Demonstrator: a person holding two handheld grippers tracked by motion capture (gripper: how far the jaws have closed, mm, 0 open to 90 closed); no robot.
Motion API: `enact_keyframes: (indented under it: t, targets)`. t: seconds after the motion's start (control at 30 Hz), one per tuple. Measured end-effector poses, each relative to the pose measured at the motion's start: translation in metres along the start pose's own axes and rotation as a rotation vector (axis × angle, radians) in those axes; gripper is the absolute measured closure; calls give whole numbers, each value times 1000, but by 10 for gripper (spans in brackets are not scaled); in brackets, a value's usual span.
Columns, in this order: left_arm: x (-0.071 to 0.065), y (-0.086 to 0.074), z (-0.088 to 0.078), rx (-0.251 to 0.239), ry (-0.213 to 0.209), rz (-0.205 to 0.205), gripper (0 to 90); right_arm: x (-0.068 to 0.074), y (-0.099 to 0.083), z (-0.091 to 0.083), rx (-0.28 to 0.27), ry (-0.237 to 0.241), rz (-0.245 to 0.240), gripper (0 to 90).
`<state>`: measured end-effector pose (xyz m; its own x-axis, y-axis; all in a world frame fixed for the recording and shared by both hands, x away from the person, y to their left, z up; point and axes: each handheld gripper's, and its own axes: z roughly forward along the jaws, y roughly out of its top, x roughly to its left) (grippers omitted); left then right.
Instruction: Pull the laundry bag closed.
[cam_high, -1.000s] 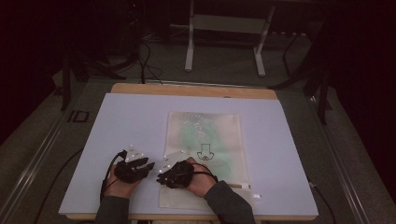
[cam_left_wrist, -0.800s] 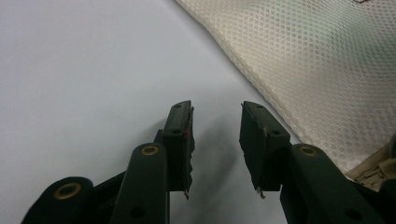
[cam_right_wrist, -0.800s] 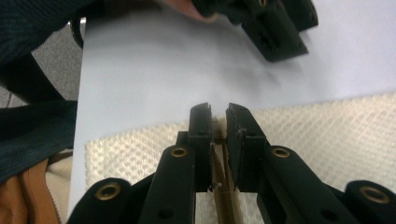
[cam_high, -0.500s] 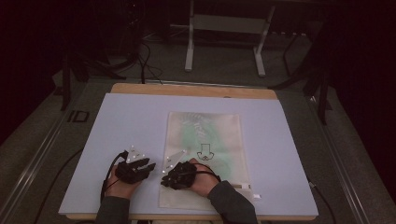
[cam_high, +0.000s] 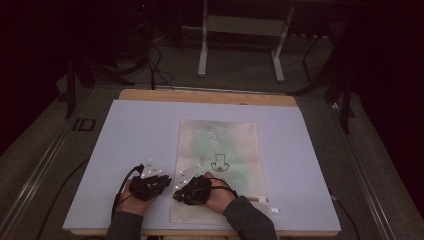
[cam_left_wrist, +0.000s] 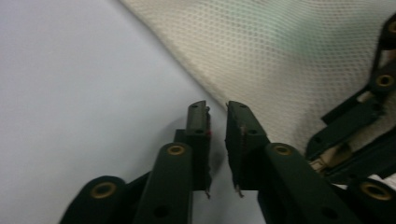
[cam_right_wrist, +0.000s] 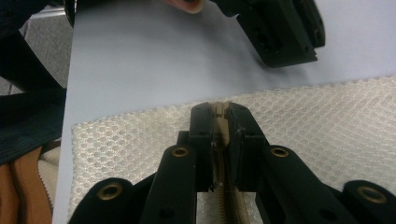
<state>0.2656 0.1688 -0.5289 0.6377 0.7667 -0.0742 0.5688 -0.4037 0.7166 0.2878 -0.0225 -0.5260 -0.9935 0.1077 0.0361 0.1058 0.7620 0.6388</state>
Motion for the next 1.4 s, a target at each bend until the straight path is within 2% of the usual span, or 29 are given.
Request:
enact_keyframes:
  t: [0.23, 0.27, 0.3, 0.37, 0.5, 0.83, 0.97, 1.33, 1.4]
  targets:
    - [-8, 2, 4, 27, -47, 17, 869, 1, -2, 0, -13, -5, 5, 817]
    - [-8, 2, 4, 27, -47, 17, 870, 1, -2, 0, -13, -5, 5, 817]
    - [-11, 3, 6, 41, -50, 34, 870, 1, -2, 0, -15, -7, 5, 816]
    - [-12, 3, 6, 42, -48, 33, 869, 2, -1, 0, -9, -12, -7, 816]
    - [-10, 3, 5, 27, -55, 21, 861, 2, -2, 0, -12, -8, 1, 816]
    - [-13, 4, 4, 5, -61, 23, 860, 0, -3, 0, -16, -3, 4, 817]
    - [-16, 5, 3, -17, -59, 42, 861, 1, -3, 0, -17, -3, 7, 817]
    - [-17, 5, 10, 31, -62, 46, 859, 1, -3, 0, -17, -5, 3, 817]
    - [-16, 5, 11, 33, -70, 31, 859, 2, -2, 0, -13, -5, 1, 817]
